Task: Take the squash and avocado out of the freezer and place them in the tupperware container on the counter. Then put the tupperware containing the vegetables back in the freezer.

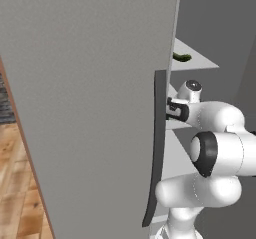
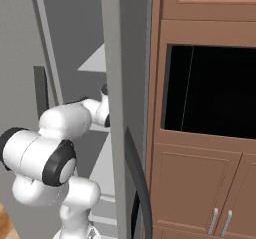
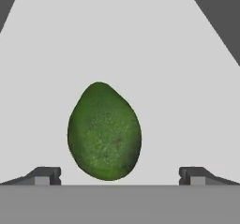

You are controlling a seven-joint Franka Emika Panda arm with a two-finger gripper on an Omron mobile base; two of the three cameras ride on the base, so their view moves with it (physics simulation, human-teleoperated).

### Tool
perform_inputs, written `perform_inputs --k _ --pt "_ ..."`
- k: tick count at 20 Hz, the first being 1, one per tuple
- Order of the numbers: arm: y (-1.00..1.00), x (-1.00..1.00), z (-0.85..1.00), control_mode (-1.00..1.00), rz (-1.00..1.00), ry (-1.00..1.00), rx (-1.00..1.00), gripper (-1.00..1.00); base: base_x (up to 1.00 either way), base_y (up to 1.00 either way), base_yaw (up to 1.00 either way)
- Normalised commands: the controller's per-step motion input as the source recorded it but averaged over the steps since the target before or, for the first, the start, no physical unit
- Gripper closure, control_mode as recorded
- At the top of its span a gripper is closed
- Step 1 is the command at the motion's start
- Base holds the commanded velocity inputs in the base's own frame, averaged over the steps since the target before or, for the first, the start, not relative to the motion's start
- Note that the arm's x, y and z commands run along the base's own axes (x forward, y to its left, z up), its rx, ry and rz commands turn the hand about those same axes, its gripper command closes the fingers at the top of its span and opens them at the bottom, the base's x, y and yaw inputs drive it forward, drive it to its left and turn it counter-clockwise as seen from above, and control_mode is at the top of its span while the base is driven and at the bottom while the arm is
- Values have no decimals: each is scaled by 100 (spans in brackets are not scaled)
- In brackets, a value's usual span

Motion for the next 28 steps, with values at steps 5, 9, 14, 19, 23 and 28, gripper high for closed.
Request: perform_inputs --k 5,9,14,19,23,28 --pt "0 31 -17 -100 0 1 0 -100 0 0 0" --pt "0 22 -18 -100 0 0 0 -100 0 0 0" --pt "0 10 -34 -100 0 3 0 100 0 0 0" --pt "0 0 -32 -100 0 1 0 100 0 0 0" --pt "0 -19 -7 -100 0 -6 0 100 0 0 0" --pt "0 -87 14 -100 0 -27 0 100 0 0 0"
